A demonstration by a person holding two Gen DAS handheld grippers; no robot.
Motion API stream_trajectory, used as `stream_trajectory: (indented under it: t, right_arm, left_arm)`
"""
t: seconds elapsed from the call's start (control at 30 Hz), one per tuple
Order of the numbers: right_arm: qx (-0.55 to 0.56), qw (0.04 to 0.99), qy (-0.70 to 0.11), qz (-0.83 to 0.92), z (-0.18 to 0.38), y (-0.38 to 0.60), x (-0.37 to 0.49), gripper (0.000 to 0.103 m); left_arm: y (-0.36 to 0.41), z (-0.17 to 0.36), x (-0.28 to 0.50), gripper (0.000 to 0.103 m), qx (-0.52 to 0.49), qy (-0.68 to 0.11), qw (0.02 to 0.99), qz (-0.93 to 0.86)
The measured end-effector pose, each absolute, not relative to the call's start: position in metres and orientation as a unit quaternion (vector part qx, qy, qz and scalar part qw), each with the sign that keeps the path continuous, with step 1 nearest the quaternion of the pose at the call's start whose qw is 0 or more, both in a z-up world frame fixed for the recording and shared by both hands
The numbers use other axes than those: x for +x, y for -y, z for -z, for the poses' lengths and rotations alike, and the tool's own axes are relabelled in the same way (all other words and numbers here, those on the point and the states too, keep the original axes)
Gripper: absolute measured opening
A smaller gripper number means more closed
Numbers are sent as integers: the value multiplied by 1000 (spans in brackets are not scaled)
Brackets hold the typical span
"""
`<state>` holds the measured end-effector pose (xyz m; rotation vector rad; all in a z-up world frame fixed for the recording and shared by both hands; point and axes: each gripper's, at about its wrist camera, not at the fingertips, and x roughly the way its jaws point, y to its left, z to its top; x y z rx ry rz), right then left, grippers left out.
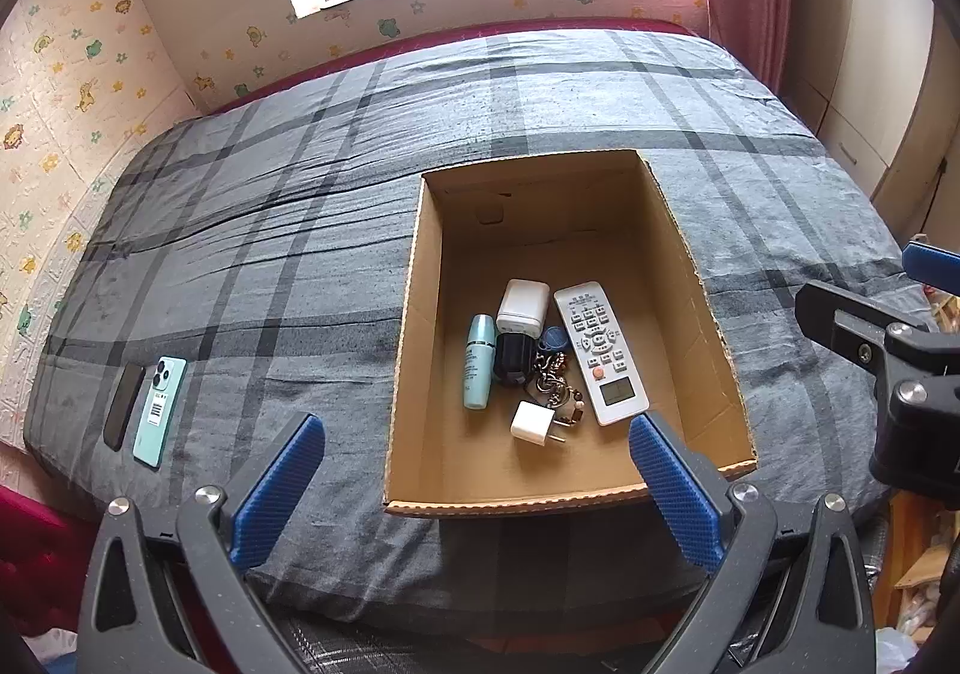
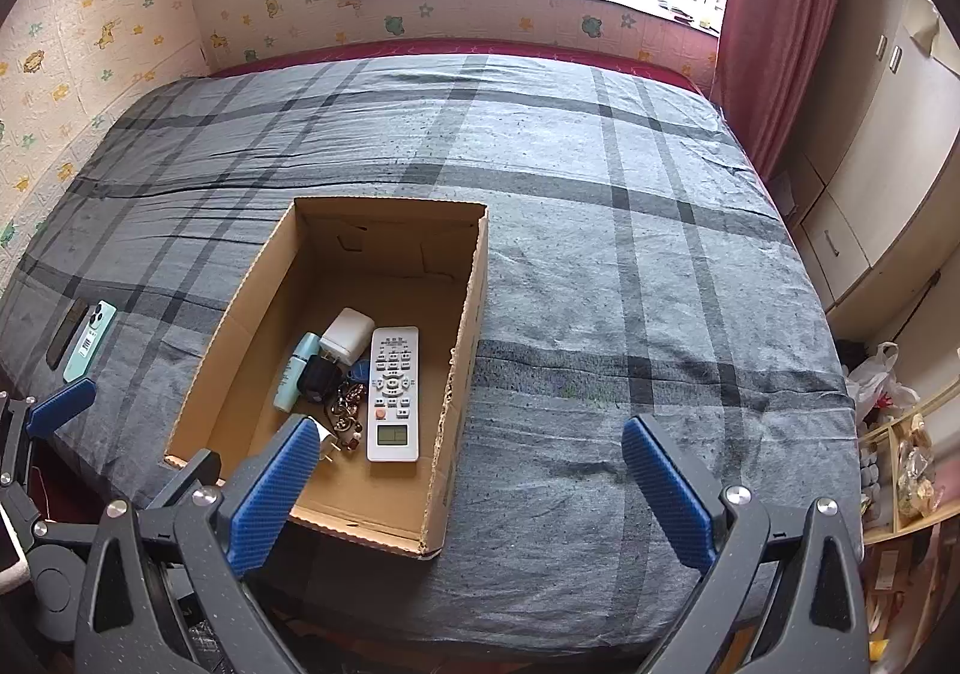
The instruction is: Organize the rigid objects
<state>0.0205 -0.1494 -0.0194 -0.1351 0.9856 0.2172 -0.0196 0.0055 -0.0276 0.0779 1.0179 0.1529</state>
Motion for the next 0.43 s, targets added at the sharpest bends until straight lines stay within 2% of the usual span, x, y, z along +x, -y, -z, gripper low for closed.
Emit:
stream_trajectory:
  t: [0.43]
  right_arm:
    - [-65,872,-474,-105,23,150,27,103]
  left_arm:
    - [-3,31,-15,103,43,-486,870,-70]
